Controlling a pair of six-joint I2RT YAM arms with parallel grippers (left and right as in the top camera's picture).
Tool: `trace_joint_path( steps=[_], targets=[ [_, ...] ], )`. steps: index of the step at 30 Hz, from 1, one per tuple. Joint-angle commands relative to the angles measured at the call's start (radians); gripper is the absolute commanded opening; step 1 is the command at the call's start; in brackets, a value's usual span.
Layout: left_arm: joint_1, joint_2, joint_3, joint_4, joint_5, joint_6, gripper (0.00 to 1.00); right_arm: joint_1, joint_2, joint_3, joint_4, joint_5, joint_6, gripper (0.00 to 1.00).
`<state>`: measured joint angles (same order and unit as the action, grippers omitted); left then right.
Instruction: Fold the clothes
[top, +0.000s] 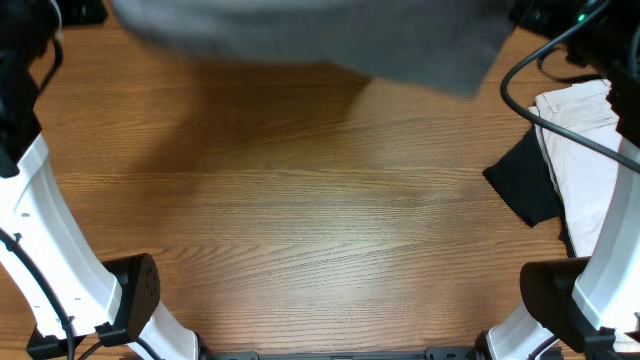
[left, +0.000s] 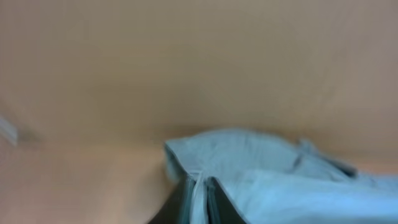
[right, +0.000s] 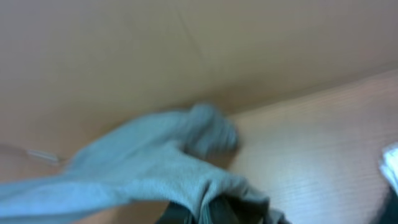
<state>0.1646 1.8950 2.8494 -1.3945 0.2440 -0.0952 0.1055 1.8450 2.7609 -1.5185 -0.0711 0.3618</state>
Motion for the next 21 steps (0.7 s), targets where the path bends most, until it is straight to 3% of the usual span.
trace_joint_path(
  steps=[1, 5, 8, 11, 15, 16, 17, 18, 19, 20, 21],
  targets=[
    [0.005, 0.174, -0.089, -0.132, 0.008, 0.02, 0.04, 0.023, 0.089, -0.139, -0.064, -0.02, -0.018, 0.04],
    [0.005, 0.321, -0.151, -0.286, 0.026, 0.02, 0.04, 0.064, 0.109, -0.407, -0.075, -0.019, 0.006, 0.04],
    [0.004, 0.392, -0.232, -0.295, 0.13, 0.052, 0.04, 0.086, 0.109, -0.586, -0.062, -0.015, 0.035, 0.04],
    [0.003, 0.4, -0.31, -0.295, 0.236, 0.119, 0.04, 0.091, 0.106, -0.717, -0.079, 0.023, 0.067, 0.04],
    [-0.008, 0.396, -0.319, -0.295, 0.226, 0.122, 0.04, 0.09, 0.106, -0.777, -0.136, 0.201, 0.142, 0.05],
    [-0.014, 0.395, -0.319, -0.295, 0.232, 0.122, 0.04, 0.09, 0.106, -0.785, -0.145, 0.238, 0.15, 0.2],
    [-0.024, 0.394, -0.322, -0.295, 0.232, 0.122, 0.04, 0.089, 0.106, -0.79, -0.153, 0.266, 0.156, 0.45],
    [-0.034, 0.393, -0.325, -0.295, 0.232, 0.122, 0.06, 0.084, 0.106, -0.794, -0.163, 0.303, 0.17, 0.59],
    [-0.05, 0.393, -0.33, -0.295, 0.232, 0.122, 0.1, 0.077, 0.106, -0.796, -0.168, 0.33, 0.183, 0.77],
    [-0.066, 0.394, -0.337, -0.295, 0.232, 0.122, 0.22, 0.069, 0.106, -0.797, -0.171, 0.353, 0.195, 0.94],
    [-0.089, 0.394, -0.352, -0.295, 0.23, 0.127, 0.3, 0.053, 0.106, -0.797, -0.17, 0.37, 0.201, 1.0]
  ],
)
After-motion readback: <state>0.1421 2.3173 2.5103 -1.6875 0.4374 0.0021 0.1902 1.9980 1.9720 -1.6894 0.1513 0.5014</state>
